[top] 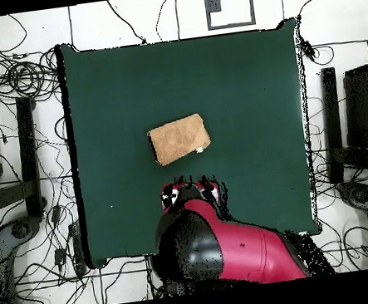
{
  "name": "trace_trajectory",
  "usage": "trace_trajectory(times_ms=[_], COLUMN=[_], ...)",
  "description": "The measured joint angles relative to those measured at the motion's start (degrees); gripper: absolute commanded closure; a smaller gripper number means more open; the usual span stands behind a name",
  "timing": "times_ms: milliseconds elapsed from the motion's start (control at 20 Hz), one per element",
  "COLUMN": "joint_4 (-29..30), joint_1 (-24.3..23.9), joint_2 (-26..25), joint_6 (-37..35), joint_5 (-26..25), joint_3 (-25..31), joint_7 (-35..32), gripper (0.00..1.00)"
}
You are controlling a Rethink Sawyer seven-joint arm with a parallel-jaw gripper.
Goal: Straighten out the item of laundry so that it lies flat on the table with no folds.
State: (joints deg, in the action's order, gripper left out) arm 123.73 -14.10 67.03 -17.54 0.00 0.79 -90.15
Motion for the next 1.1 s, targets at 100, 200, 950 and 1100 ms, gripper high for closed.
trace_trajectory(times_ms=[100, 200, 950, 1100], joint_4=[-0.1, -0.1, -4.3, -6.0], joint_1=[-1.1, -2.0, -7.9, -9.7], joint_2=[-0.9, -1.6, -8.3, -11.1], joint_6=[1.5, 2.5, 5.8, 7.9], joint_5=[0.0, 0.0, -0.4, -1.7], joint_3=[0.6, 1.2, 5.7, 7.3], joint_7=[0.0, 0.0, 0.0, 0.0], gripper=[0.00, 0.00, 0.00, 0.00])
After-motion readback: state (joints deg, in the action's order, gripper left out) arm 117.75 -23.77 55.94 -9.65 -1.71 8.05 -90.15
